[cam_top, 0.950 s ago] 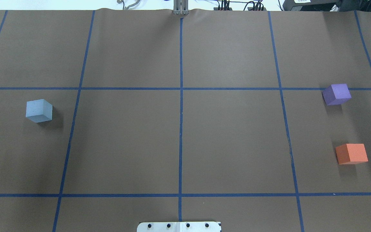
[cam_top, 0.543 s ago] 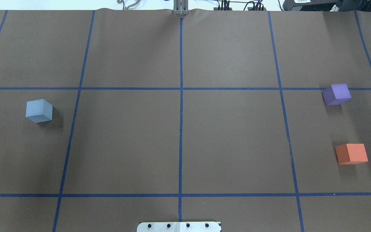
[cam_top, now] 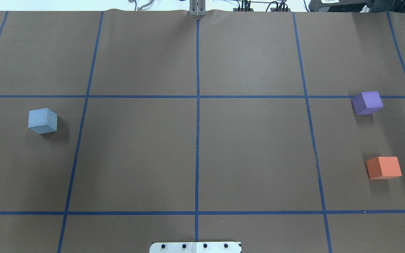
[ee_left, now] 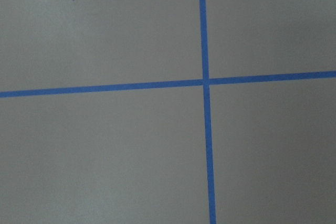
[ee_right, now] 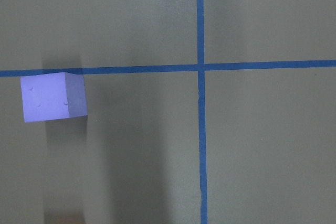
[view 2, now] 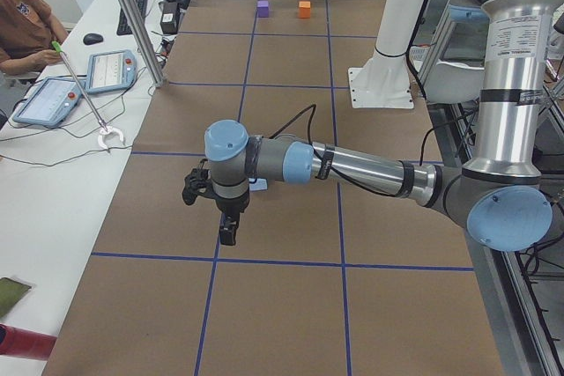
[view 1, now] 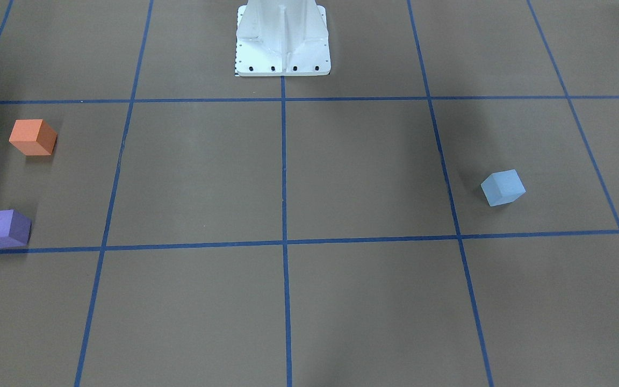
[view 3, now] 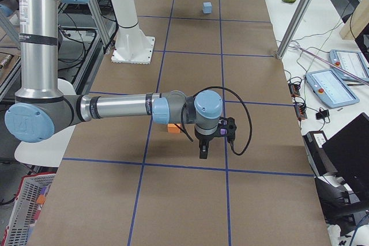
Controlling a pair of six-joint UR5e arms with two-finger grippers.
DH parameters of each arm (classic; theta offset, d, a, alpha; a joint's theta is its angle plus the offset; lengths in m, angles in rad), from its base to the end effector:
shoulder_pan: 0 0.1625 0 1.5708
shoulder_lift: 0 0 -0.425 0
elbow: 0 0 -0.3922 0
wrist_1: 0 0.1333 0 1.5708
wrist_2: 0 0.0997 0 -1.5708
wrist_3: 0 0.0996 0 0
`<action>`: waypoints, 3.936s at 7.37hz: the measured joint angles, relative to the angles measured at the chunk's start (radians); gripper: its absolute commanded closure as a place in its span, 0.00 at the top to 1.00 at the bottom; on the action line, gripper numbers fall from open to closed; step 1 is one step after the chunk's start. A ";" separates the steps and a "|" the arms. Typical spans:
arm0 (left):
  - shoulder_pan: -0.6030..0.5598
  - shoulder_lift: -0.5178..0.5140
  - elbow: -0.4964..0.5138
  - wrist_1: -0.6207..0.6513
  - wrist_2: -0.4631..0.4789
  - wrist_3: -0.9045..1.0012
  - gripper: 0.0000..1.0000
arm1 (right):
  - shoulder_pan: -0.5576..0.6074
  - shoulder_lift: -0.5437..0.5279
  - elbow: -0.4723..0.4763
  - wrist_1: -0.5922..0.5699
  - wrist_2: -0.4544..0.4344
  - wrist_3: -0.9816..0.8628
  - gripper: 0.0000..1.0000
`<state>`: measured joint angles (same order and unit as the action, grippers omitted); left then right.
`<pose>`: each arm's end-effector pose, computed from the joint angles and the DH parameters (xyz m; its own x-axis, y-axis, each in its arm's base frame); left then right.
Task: Place blue block between orange and purple blocks
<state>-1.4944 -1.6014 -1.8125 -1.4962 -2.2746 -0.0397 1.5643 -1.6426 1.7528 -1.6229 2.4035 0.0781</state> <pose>-0.0302 -0.5072 0.5367 0.7528 0.1460 -0.6418 -0.0450 0.9842 0.1711 0.0566 -0.4631 0.6044 0.6710 0.0307 0.7408 -0.0460 0.9989 0.0003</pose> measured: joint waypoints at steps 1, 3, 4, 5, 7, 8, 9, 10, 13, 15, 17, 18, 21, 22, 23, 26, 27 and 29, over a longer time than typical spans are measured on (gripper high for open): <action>0.032 -0.008 -0.033 -0.004 -0.034 -0.063 1.00 | 0.000 0.001 0.001 0.000 0.000 0.000 1.00; 0.132 -0.032 -0.051 -0.041 -0.079 -0.258 1.00 | -0.002 0.001 0.002 0.000 0.000 0.000 1.00; 0.212 -0.039 -0.054 -0.107 -0.057 -0.437 1.00 | -0.003 0.001 0.002 -0.001 0.000 0.000 1.00; 0.298 -0.038 -0.053 -0.185 -0.003 -0.612 1.00 | -0.005 0.001 0.002 0.000 0.000 -0.001 1.00; 0.448 -0.039 -0.045 -0.286 0.095 -0.838 1.00 | -0.007 0.002 0.001 0.000 0.000 -0.001 1.00; 0.502 -0.043 -0.040 -0.307 0.137 -0.890 1.00 | -0.008 0.003 0.000 0.001 0.000 -0.001 1.00; 0.541 -0.048 -0.032 -0.316 0.173 -0.910 1.00 | -0.008 0.003 0.000 0.000 0.000 -0.001 1.00; 0.566 -0.053 -0.019 -0.322 0.197 -0.914 1.00 | -0.009 0.003 -0.001 0.000 0.000 -0.001 1.00; 0.599 -0.058 0.070 -0.415 0.223 -0.911 1.00 | -0.009 0.002 -0.002 0.000 -0.001 -0.001 1.00; 0.604 -0.060 0.112 -0.459 0.225 -0.910 1.00 | -0.009 0.002 -0.002 0.000 -0.001 -0.002 1.00; 0.621 -0.082 0.149 -0.467 0.225 -0.911 0.83 | -0.009 0.002 -0.002 0.000 -0.001 -0.004 1.00; 0.627 -0.091 0.163 -0.468 0.226 -0.911 0.46 | -0.010 0.002 -0.002 0.000 -0.001 -0.006 1.00; 0.615 -0.089 0.162 -0.463 0.228 -0.910 0.00 | -0.010 0.003 -0.003 0.000 0.000 -0.007 1.00; 0.595 -0.090 0.143 -0.454 0.228 -0.909 0.00 | -0.010 0.003 -0.002 -0.001 0.000 -0.008 1.00; 0.578 -0.094 0.112 -0.432 0.226 -0.909 0.00 | -0.011 0.003 -0.002 -0.001 0.000 -0.007 1.00; 0.579 -0.268 -0.004 -0.186 0.223 -0.911 0.00 | -0.015 0.008 0.005 0.001 0.021 0.005 1.00; 0.612 -0.365 -0.018 -0.105 0.224 -0.914 0.00 | -0.017 0.015 0.006 0.001 0.049 0.010 1.00; 0.732 -0.550 0.022 -0.046 0.235 -0.956 0.00 | -0.018 0.019 0.006 0.002 0.096 0.042 1.00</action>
<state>-0.7624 -2.1509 -1.7908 -1.5424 -2.0399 -0.9954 1.5465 -1.6241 1.7584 -1.6207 2.4997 0.1201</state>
